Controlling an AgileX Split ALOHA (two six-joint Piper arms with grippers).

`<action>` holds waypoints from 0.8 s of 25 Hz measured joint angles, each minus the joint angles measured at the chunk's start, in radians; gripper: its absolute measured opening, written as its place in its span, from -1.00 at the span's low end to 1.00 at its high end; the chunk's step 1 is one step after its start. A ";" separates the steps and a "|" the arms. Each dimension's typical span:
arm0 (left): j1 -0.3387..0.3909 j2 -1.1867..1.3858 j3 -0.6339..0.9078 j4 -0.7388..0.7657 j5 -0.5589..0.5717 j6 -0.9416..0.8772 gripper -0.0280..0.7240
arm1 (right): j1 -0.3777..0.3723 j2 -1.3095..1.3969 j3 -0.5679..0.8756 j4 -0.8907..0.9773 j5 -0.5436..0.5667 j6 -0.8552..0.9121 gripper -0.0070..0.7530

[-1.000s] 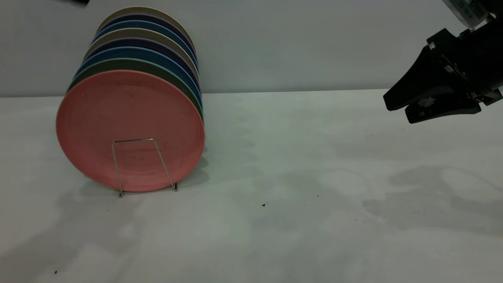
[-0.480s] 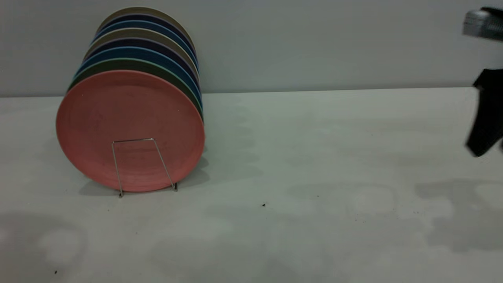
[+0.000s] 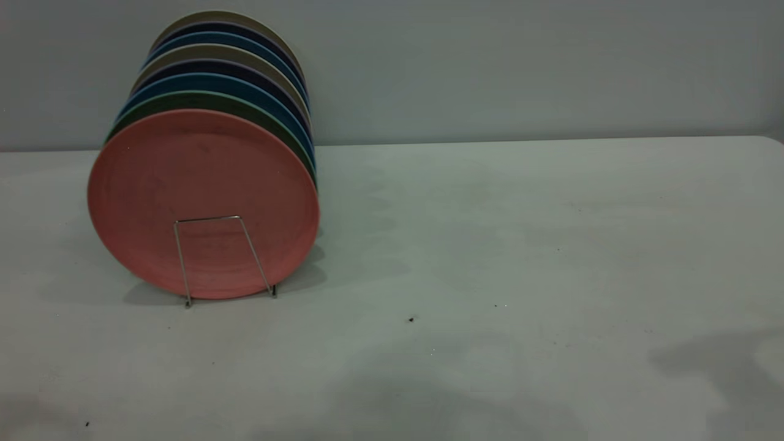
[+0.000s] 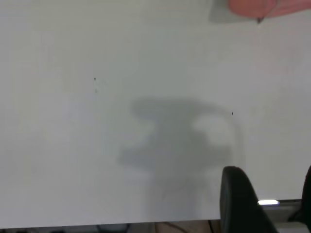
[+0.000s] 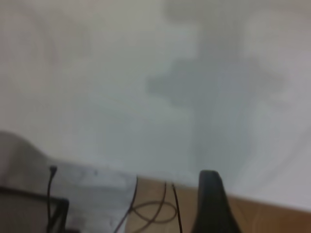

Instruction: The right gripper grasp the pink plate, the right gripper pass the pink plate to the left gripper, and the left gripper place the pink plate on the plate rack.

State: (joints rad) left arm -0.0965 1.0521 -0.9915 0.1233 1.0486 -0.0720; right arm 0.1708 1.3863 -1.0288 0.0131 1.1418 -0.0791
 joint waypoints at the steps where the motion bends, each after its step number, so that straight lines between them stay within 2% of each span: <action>1: 0.000 -0.039 0.018 -0.002 0.002 0.001 0.02 | 0.000 -0.033 0.000 -0.005 0.035 0.001 0.37; 9: 0.000 -0.342 0.196 -0.025 0.018 -0.019 0.46 | 0.000 -0.368 0.073 0.035 0.084 0.000 0.37; 20: 0.000 -0.750 0.364 -0.025 0.096 -0.045 0.51 | 0.000 -0.907 0.267 0.102 0.098 -0.143 0.37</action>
State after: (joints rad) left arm -0.0965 0.3016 -0.6275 0.0980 1.1447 -0.1171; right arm 0.1708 0.4796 -0.7615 0.1154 1.2402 -0.2218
